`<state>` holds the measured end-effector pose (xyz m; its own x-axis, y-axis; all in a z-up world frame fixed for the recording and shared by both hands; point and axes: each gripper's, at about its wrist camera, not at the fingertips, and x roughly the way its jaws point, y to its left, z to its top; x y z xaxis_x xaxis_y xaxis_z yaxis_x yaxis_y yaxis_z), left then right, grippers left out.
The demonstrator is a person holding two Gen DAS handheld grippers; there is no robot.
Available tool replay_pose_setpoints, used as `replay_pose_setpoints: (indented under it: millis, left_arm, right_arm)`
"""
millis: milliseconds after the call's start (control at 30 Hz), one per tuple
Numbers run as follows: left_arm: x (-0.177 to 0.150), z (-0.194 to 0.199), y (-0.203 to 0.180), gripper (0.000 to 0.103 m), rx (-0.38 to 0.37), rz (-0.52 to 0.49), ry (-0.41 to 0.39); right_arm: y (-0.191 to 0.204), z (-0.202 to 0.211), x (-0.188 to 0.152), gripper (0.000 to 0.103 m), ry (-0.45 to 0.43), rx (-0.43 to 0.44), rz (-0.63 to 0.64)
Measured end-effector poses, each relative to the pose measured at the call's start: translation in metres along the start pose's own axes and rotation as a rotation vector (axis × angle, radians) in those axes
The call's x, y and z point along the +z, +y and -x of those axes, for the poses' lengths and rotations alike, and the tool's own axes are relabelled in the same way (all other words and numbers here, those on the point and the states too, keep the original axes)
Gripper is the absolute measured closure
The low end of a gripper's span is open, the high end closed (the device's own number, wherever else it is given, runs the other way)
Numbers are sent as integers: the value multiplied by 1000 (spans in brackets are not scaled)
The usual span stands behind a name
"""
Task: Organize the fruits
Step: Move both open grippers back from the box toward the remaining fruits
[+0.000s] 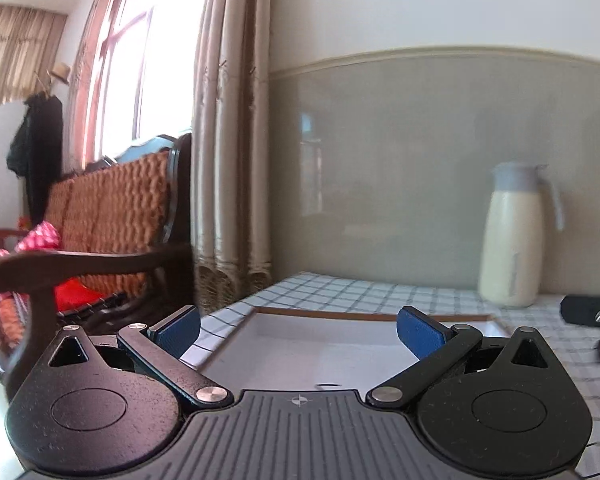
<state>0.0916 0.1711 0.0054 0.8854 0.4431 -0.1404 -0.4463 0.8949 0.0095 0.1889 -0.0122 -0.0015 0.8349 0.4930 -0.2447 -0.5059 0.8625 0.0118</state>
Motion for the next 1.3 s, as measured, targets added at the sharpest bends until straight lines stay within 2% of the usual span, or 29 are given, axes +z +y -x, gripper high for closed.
replay_pose_setpoints:
  millis: [267,400,767,1167,1300]
  left_arm:
    - [1,25,-32,0,-81,8,-14]
    - [0,36,-47,0,-163,24,9]
    - [-11,67,-92,0,-312,-5,14]
    - [-22,78,-144,0,-419,-56,45]
    - [-27,80,-162,0,-446,-82,60]
  right_arm:
    - [-13,47,-5,6,-26,-71,1]
    - [-24,69,-8,8,-46,-123,11]
    - [-64,114,-27,15,-15,-260,-32]
    - [-109,139,-46,23,20,-377,-66]
    - [-121,140,-50,30,40,-386,-80]
